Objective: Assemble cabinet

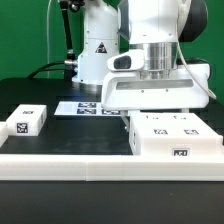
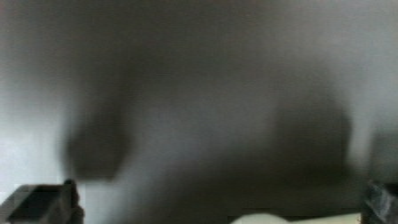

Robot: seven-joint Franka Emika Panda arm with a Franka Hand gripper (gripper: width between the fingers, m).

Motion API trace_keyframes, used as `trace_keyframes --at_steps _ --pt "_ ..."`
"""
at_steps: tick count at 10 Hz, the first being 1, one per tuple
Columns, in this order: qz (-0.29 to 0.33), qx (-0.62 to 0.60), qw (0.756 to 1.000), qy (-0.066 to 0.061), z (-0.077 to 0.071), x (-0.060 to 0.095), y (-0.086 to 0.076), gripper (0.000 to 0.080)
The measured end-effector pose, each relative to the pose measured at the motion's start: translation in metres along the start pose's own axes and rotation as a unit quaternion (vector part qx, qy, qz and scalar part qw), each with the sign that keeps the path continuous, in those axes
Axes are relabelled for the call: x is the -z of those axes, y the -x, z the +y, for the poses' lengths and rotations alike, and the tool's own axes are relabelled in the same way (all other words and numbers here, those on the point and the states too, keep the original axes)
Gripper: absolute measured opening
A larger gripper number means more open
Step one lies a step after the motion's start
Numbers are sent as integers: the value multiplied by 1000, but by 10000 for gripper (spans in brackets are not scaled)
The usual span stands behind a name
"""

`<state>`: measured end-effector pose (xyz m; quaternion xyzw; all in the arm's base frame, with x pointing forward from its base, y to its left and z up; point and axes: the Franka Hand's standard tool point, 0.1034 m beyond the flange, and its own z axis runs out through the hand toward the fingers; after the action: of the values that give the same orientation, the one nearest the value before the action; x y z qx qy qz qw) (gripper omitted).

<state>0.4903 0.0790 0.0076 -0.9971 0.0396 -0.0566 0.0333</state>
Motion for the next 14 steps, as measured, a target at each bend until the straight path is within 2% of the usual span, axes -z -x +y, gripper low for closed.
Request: trace_keyframes --at_steps 7,10,14 --pt "1 4 1000 0 1 0 -3 797" --pt "2 13 1000 -3 -12 -3 -11 797" --pt "0 20 1000 -2 -9 -4 -10 797"
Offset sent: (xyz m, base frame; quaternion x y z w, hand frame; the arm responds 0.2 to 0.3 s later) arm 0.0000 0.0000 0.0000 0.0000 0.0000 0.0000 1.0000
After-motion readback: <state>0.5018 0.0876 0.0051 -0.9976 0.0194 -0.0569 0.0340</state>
